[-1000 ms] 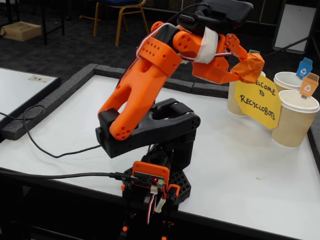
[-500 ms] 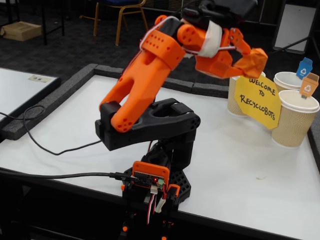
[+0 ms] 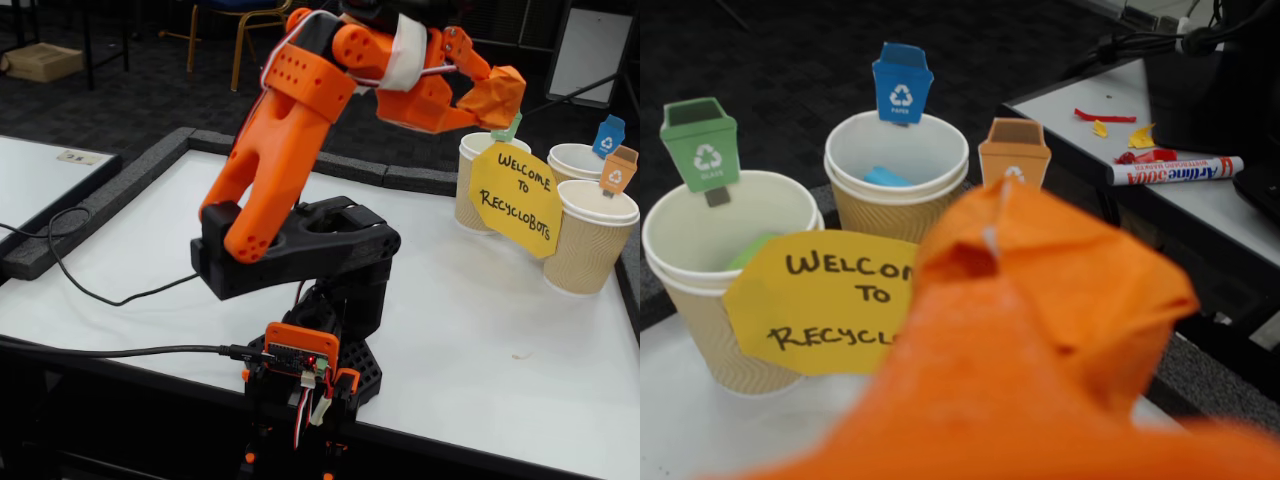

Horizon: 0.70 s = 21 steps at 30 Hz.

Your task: Sort rubbish by color.

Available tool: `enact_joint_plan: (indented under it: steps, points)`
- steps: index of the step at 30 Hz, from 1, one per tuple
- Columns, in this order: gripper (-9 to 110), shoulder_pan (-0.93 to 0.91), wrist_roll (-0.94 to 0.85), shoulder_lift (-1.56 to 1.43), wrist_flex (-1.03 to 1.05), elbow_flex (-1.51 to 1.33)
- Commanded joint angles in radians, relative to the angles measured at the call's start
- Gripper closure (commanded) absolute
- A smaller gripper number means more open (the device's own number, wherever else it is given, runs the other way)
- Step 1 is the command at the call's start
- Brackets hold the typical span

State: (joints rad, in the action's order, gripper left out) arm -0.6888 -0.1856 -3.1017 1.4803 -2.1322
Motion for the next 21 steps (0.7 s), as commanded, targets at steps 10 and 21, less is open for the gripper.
enact_joint_plan:
  steps: [10, 21]
  points:
    - [101, 0.015, -0.018, 0.479, -0.189, 0.247]
    - [101, -0.064, -0.018, 1.012, -0.403, 0.474]
